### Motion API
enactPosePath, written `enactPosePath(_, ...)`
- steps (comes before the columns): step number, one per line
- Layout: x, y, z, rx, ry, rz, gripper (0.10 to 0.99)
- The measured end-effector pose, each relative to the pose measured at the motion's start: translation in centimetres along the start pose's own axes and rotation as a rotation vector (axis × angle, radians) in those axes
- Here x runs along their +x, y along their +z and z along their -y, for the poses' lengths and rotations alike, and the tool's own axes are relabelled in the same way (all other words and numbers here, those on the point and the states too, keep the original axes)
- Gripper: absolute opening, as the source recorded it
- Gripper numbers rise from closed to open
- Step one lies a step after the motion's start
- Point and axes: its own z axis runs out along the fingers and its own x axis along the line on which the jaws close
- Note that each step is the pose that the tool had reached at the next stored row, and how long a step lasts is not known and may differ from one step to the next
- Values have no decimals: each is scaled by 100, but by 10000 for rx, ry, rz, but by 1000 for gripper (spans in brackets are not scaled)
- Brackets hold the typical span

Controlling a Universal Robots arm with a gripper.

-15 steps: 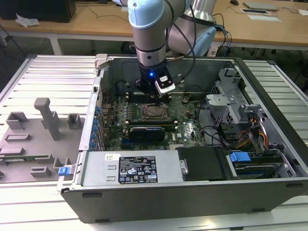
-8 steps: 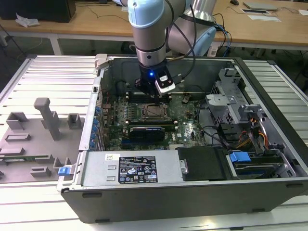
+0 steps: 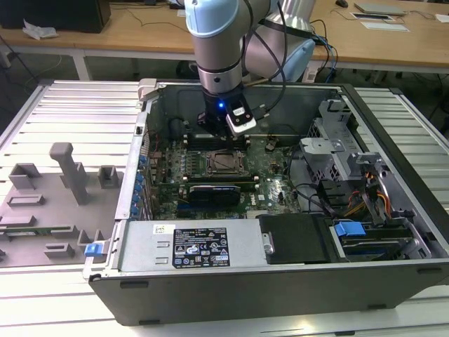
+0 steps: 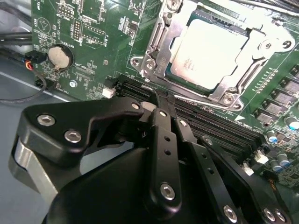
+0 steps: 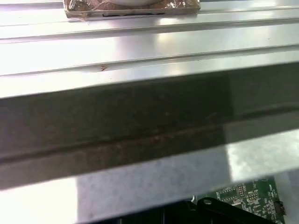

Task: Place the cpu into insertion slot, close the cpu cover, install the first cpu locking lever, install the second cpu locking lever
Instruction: 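Install the first cpu locking lever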

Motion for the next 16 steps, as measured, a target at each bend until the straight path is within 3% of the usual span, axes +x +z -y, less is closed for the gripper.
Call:
enactPosePath(10,40,26,-9,182,1061,176,106)
enactPosePath(16,53,47,-46,229,1324,217,106)
